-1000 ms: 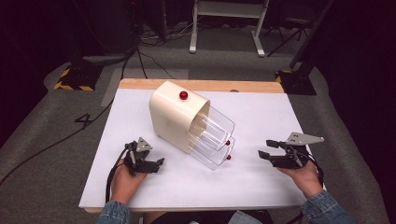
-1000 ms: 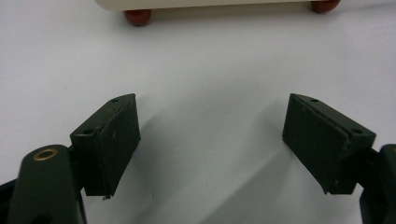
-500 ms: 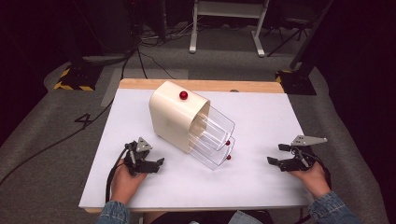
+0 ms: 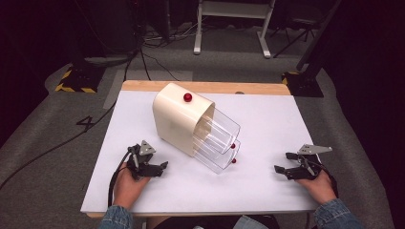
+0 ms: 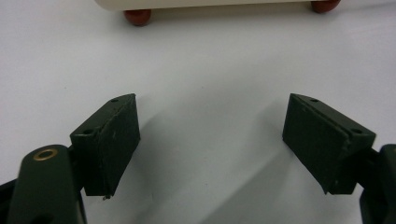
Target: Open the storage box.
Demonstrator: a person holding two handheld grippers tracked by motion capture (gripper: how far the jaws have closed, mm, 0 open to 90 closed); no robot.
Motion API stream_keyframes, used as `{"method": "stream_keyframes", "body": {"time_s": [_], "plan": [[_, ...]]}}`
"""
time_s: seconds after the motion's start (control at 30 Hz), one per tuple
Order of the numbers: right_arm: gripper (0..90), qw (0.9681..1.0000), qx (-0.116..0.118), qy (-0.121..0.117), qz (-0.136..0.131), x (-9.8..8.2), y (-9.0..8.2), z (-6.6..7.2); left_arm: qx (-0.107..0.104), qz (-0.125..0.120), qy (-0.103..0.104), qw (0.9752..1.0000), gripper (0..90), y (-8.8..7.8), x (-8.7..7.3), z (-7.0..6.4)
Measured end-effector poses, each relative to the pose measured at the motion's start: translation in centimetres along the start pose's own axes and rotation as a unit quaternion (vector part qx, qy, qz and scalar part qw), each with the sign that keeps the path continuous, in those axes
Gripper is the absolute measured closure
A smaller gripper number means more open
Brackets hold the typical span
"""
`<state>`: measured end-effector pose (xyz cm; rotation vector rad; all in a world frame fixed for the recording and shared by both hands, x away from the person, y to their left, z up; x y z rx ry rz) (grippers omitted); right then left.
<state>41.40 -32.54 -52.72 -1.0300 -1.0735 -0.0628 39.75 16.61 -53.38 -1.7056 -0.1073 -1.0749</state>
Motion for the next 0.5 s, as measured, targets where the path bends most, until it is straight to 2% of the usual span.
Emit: {"method": "stream_keyframes", "body": {"time_s": [0.07,0.13,0.17,0.2,0.33,0.43,0.5], "plan": [[14.9,0.9998,-0.011,-0.013,0.006,-0.04,0.1,0.17,0.0,0.0,0.0,1.0,19.1,0.0,0.0,0.0],[13.9,0.998,-0.041,-0.044,0.018,-0.12,0.36,0.57,0.0,0.0,0.0,1.0,19.1,0.0,0.0,0.0],[13.9,0.998,-0.041,-0.044,0.018,-0.12,0.36,0.57,0.0,0.0,0.0,1.0,19.1,0.0,0.0,0.0],[13.6,0.997,-0.054,-0.055,0.01,-0.12,0.26,0.69,0.0,0.0,0.0,1.0,19.1,0.0,0.0,-0.01],[13.3,0.9969,-0.055,-0.056,0.011,-0.11,0.25,0.68,0.0,0.0,0.0,1.0,19.1,0.0,0.0,-0.01],[11.5,0.9981,-0.045,-0.038,0.019,-0.13,0.39,0.4,-0.001,0.001,-0.001,1.0,19.1,0.0,-0.01,-0.03],[11.5,0.9983,-0.043,-0.035,0.019,-0.12,0.39,0.34,-0.001,0.001,0.0,1.0,19.1,0.0,0.0,-0.02]]}}
Point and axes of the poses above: each handheld gripper's, and its own axes: y roughly forward along the jaws, x roughly out of its top, z roughly to its left, the point moved 7 cm from there along y, roughly forward along the jaws, and after that the axes turned 1 degree about -y, right-handed, at the moved point
